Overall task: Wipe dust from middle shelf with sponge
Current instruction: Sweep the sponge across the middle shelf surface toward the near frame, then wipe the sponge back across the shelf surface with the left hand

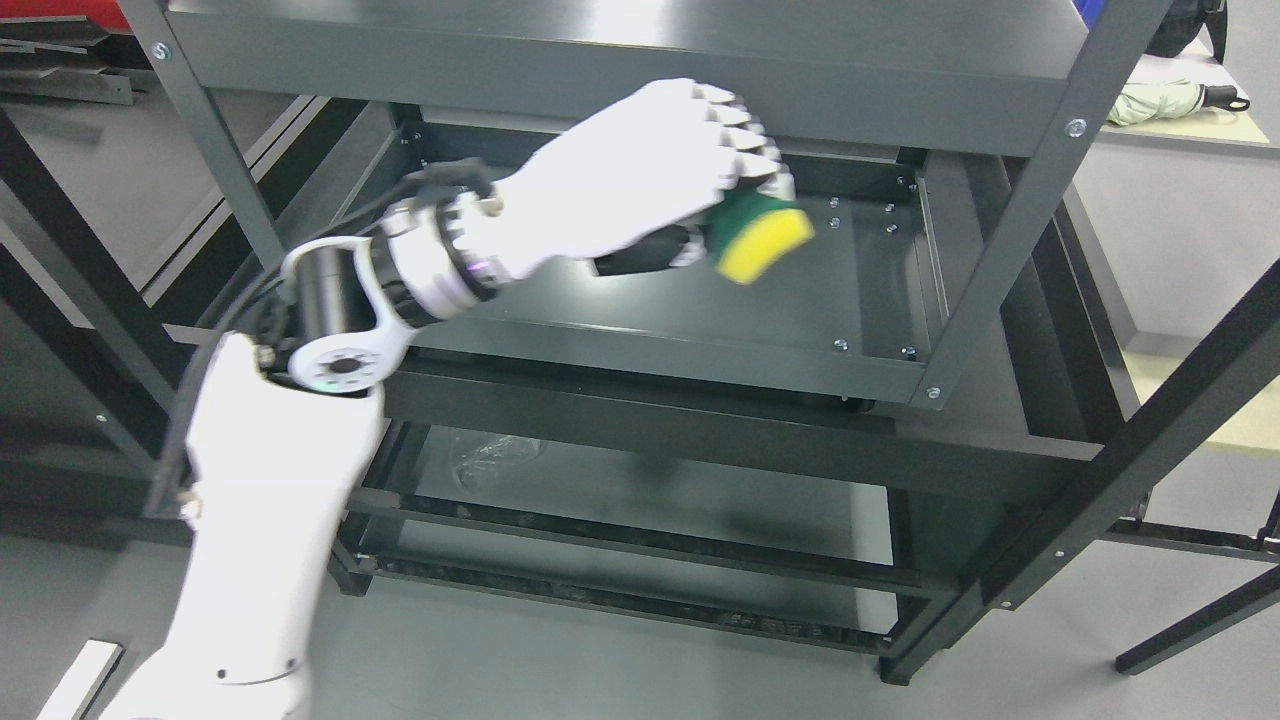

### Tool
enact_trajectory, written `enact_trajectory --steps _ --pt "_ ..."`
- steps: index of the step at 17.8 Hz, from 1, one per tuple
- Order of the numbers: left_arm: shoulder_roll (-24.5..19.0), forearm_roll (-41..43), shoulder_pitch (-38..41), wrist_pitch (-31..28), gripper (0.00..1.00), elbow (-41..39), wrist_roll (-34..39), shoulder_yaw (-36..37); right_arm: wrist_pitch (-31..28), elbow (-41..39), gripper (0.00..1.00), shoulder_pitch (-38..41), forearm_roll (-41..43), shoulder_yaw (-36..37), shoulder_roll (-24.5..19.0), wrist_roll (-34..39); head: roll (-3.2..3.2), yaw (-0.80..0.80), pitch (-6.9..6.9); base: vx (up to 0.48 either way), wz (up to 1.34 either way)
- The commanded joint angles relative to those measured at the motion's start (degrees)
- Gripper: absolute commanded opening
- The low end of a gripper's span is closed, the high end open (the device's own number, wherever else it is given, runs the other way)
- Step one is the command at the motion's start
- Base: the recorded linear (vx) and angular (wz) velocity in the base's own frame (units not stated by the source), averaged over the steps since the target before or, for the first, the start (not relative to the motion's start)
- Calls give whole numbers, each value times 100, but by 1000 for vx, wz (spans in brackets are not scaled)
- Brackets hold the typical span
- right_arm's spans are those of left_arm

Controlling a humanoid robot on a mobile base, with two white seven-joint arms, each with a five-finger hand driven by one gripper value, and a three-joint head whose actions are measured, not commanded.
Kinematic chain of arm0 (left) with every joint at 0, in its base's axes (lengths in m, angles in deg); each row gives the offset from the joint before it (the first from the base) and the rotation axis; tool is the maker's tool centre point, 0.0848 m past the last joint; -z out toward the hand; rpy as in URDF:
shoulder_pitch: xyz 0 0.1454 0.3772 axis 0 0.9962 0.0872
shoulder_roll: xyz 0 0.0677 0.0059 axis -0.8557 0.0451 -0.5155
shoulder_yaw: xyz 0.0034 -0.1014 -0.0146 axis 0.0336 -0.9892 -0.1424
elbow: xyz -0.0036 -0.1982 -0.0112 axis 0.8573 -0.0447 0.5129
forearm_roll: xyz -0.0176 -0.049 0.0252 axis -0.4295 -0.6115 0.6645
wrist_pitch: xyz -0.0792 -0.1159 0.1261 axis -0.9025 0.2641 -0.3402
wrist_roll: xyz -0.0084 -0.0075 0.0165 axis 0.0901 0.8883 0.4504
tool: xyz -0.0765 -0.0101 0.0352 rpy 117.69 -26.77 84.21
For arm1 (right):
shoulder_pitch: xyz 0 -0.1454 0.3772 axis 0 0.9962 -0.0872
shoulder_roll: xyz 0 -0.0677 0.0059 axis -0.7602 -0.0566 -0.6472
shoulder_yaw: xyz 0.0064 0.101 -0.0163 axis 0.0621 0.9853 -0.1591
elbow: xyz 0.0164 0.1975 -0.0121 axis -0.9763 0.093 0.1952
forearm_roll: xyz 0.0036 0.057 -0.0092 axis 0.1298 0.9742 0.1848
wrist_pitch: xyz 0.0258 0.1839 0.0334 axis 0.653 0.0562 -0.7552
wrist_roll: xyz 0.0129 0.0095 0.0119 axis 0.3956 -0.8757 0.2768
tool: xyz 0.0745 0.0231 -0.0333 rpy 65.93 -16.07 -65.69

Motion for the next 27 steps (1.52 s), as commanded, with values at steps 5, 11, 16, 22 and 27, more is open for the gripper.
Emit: enact_trajectory --steps 5,11,16,22,27 --pt "-2331 -1333 1529 33 0 514 -77 -3621 -3 -100 100 0 0 0 100 -5 0 0 0 0 0" --pt "-2357 -1280 1389 33 0 1193 -16 -3931 -3 -100 100 0 0 0 100 -5 0 0 0 0 0" --pt "-375 -930 933 33 0 429 37 -1622 -3 -100 100 0 0 0 100 -5 0 0 0 0 3" --pt "637 -322 124 33 0 209 72 777 -3 -100 100 0 0 0 100 -5 0 0 0 -1 8" --pt "637 -339 -35 -99 0 120 722 2334 -3 -100 100 0 0 0 100 -5 0 0 0 0 -6"
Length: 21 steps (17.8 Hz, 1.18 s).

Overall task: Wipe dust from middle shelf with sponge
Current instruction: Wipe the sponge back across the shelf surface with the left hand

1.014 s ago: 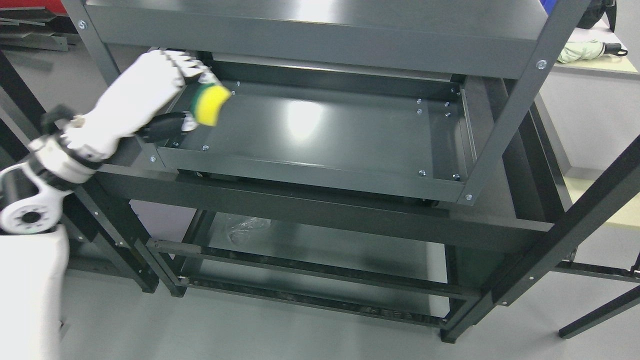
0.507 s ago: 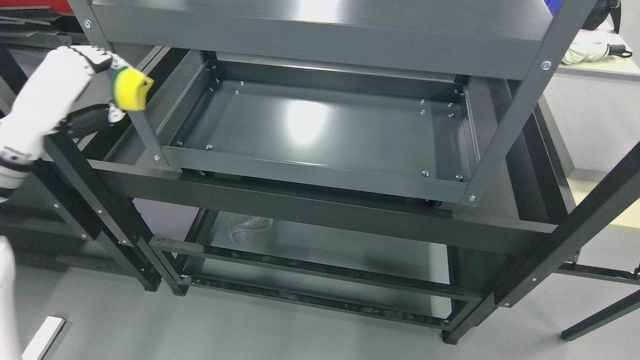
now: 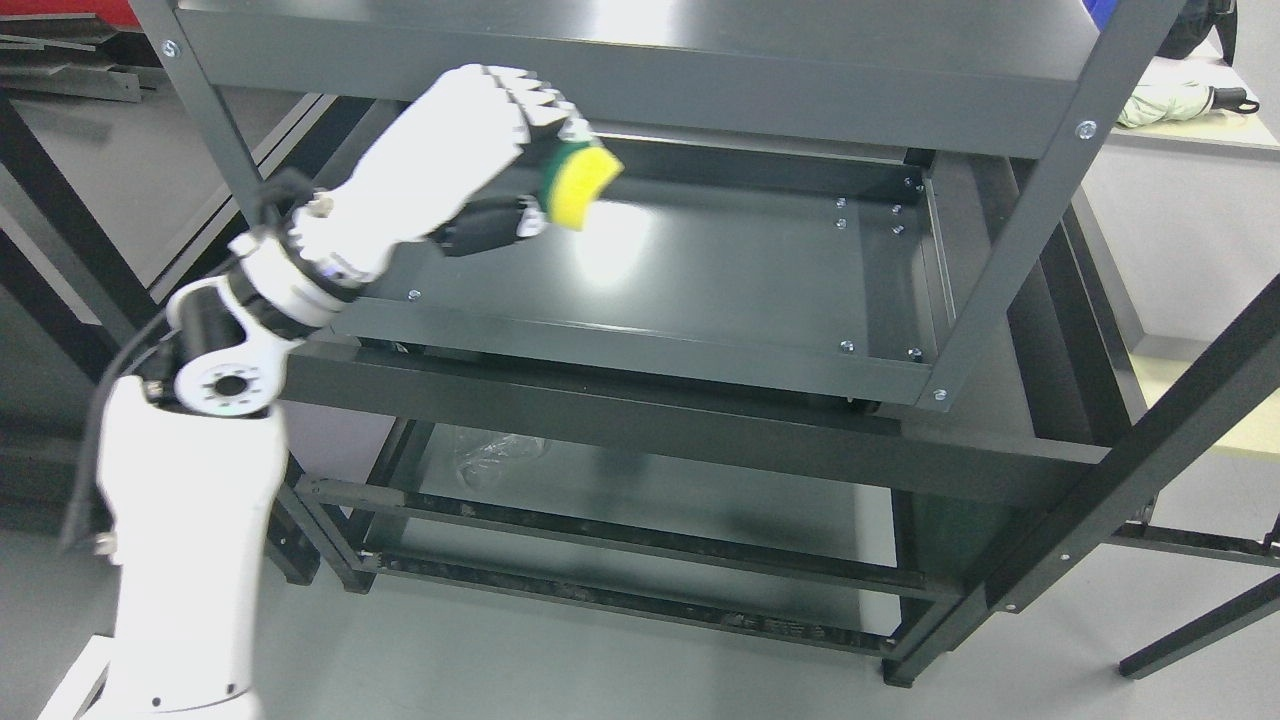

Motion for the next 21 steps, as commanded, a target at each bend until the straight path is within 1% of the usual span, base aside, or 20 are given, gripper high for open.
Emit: enact_trajectory --steps 1,3,5,8,9,11,12,14,16,17,18,20,21 --pt "673 96 -250 -87 0 -234 395 2806 -3 -100 100 8 0 0 100 -3 0 0 0 0 0" --pt "673 96 -242 -87 0 -225 502 3036 -3 -100 100 -1 0 0 100 -3 0 0 0 0 0" --pt "673 87 -242 -96 0 -225 545 3055 -3 -100 100 -1 0 0 100 -3 0 0 0 0 0" --pt "673 -88 -137 -131 0 -190 581 2643 -3 -100 100 -1 0 0 100 -3 0 0 0 0 0" --pt "673 -228 107 -209 0 -182 590 2468 -3 -100 100 -1 0 0 100 -3 0 0 0 0 0" --pt "673 -745 1011 -673 0 -146 799 2029 -3 -100 100 -1 0 0 100 -3 0 0 0 0 0" --pt "673 -1078 1528 -1102 0 -59 1062 1748 -3 -100 100 -1 0 0 100 -3 0 0 0 0 0" --pt "673 -1816 2085 -1911 0 143 1711 1351 -3 -100 100 -1 0 0 100 -3 0 0 0 0 0" --pt "673 -2817 2542 -2982 1 144 2651 1017 -3 -100 100 -1 0 0 100 -3 0 0 0 0 0" --pt "673 -3100 2736 -3275 1 118 2899 894 -3 -100 100 -1 0 0 100 -3 0 0 0 0 0" --pt "673 -3268 2929 -3425 1 100 3040 771 -3 -100 100 -1 0 0 100 -3 0 0 0 0 0" --pt "673 -3358 3325 -3558 0 -92 3112 621 -3 -100 100 -1 0 0 100 -3 0 0 0 0 0" --pt "673 -3428 3562 -3785 0 -372 3156 594 -3 -100 100 -1 0 0 100 -3 0 0 0 0 0"
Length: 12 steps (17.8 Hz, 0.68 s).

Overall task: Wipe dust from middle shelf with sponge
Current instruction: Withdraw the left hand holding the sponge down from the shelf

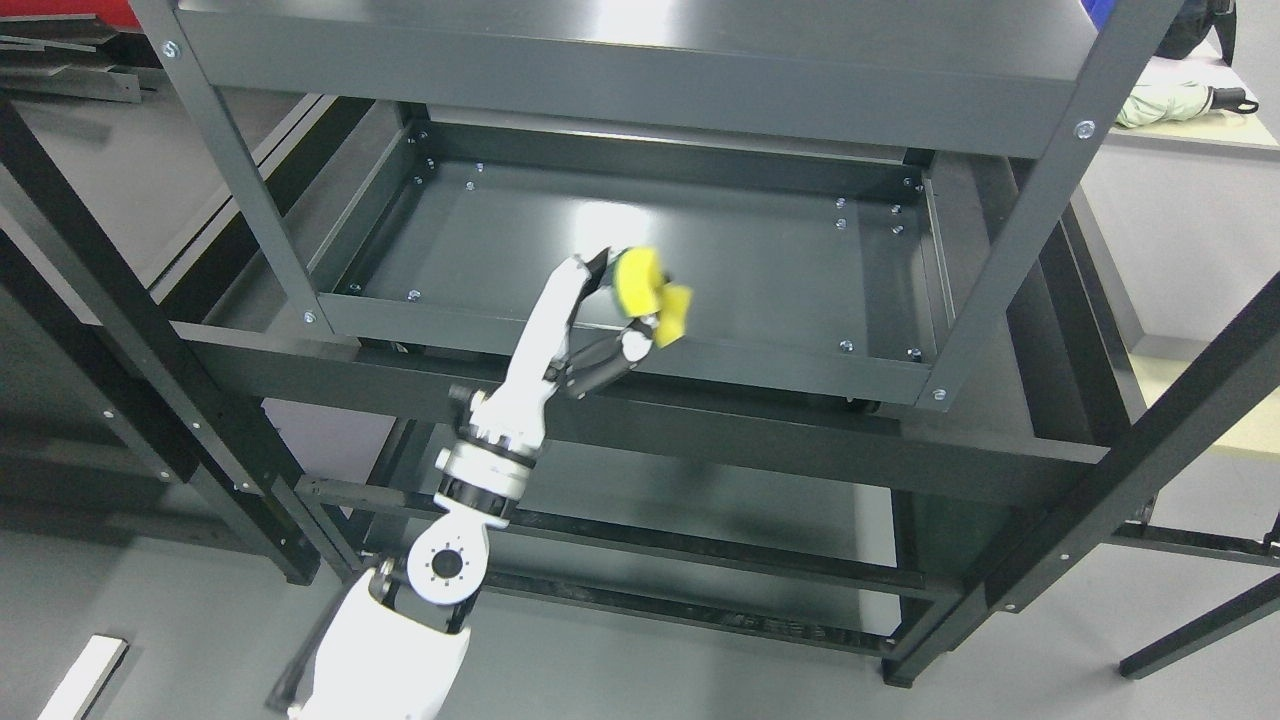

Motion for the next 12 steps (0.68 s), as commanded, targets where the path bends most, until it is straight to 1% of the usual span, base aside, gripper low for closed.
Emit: enact_trajectory --steps 1,4,12 --pt "-13 -1124 1339 -780 0 -646 347 -759 -3 -100 100 0 0 0 100 2 0 0 0 0 0" --pt "-13 -1222 1376 -1186 0 -1132 620 -891 -3 -100 100 0 0 0 100 2 0 0 0 0 0" --pt "-13 -1222 1288 -1213 0 -1177 612 -873 -3 -100 100 0 0 0 100 2 0 0 0 0 0"
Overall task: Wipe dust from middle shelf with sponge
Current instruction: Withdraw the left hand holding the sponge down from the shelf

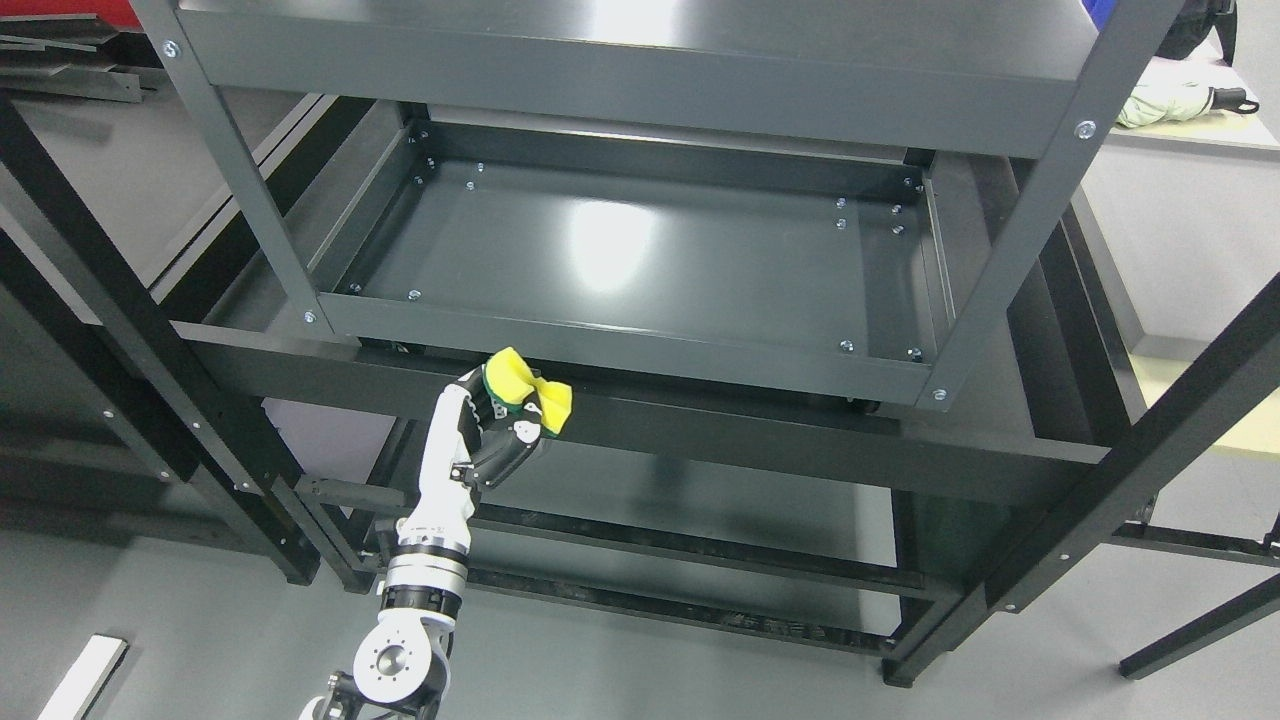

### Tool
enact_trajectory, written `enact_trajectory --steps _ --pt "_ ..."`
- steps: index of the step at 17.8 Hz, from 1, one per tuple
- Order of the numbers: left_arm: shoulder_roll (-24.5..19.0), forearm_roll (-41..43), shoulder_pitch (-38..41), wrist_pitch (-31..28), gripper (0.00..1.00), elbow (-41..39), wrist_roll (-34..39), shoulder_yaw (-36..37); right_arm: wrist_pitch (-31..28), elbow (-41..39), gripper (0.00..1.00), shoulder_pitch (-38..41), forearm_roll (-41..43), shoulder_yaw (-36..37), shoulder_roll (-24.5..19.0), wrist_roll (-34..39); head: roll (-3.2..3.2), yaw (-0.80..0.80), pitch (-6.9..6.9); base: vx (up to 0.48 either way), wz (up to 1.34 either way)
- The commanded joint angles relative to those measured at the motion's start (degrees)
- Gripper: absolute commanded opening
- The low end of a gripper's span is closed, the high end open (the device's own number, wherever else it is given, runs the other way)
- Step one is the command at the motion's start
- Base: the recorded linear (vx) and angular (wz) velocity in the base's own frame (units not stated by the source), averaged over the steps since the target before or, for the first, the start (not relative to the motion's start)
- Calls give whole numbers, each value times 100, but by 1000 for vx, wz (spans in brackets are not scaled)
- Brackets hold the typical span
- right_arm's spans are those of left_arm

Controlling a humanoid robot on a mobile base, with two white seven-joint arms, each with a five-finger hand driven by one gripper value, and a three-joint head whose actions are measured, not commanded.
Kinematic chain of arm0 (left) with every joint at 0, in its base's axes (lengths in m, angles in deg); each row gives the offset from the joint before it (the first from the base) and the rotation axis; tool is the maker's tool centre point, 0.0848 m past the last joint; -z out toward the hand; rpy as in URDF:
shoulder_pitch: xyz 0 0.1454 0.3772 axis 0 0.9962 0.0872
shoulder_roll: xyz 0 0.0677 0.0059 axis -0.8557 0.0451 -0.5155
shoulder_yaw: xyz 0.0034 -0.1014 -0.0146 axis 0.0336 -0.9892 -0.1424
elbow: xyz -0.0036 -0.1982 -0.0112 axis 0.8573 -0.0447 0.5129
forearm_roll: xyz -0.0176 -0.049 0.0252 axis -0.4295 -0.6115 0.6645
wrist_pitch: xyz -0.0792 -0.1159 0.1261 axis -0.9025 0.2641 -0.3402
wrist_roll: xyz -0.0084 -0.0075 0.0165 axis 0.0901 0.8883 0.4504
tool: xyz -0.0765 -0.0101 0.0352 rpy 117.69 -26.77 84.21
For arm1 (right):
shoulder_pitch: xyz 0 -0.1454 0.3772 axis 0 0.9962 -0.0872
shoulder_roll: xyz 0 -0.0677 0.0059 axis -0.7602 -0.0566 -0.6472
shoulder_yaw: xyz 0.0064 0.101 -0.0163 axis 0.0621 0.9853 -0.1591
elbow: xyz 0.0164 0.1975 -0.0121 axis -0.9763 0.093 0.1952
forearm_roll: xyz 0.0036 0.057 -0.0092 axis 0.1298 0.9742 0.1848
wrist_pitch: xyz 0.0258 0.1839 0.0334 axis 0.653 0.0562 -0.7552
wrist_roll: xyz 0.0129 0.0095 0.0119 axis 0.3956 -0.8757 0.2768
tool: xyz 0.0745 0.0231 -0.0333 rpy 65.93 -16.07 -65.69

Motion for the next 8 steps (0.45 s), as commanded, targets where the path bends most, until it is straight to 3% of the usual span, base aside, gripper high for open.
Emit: enact_trajectory --steps 1,8 --pt "-72 -116 -15 -13 0 -449 -1 -346 -3 -100 100 -1 0 0 100 2 0 0 0 0 0" --pt "-72 -116 -86 -30 0 -607 -36 -522 -3 -100 100 -1 0 0 100 2 0 0 0 0 0"
